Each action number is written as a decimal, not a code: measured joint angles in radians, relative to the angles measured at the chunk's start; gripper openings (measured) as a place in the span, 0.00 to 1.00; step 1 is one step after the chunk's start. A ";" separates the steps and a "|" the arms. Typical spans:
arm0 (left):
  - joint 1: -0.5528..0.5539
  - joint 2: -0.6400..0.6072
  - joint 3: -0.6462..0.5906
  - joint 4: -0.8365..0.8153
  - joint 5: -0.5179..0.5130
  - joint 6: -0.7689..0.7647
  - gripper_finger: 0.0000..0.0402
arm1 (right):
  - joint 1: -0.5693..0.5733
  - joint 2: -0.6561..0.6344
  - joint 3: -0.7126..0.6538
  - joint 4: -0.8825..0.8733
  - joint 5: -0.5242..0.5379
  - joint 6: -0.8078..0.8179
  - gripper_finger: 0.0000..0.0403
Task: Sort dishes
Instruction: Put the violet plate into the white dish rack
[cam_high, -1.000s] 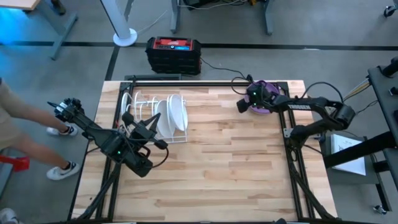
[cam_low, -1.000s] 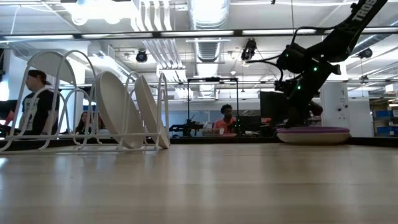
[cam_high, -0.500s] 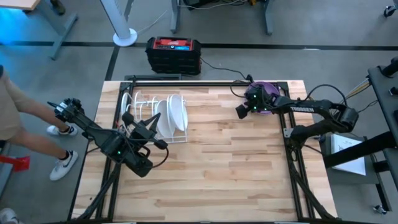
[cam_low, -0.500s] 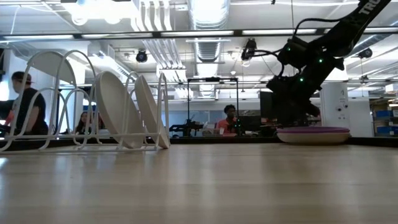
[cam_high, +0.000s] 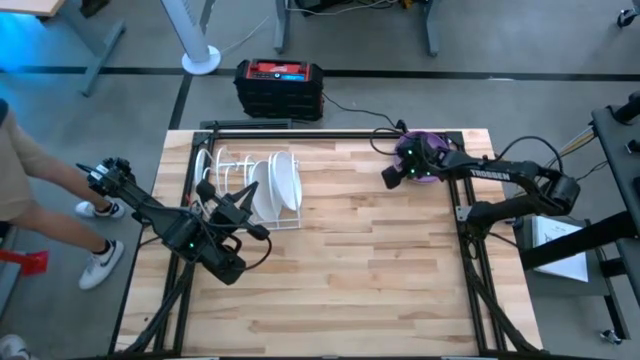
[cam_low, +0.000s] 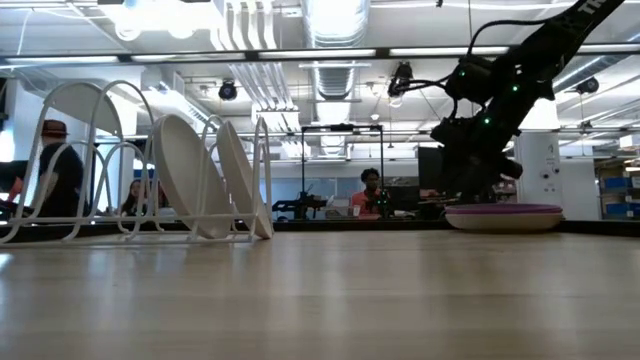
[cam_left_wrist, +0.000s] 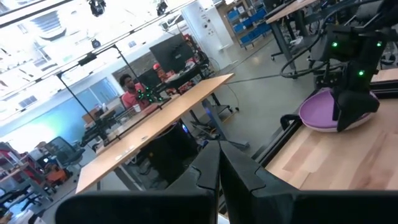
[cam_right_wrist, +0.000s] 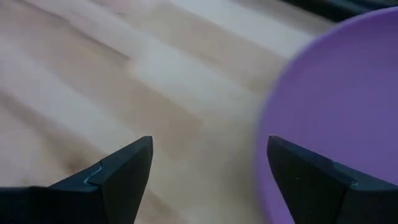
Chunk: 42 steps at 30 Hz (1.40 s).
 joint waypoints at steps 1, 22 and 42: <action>0.000 0.000 0.000 0.000 0.000 0.000 0.00 | 0.000 0.003 0.005 -0.016 0.034 -0.007 0.77; 0.000 0.000 0.000 -0.008 0.011 0.000 0.00 | -0.001 0.098 0.017 -0.035 0.215 -0.054 0.76; 0.000 0.000 0.000 -0.008 0.011 0.000 0.00 | -0.001 0.100 0.017 -0.034 0.212 -0.082 0.19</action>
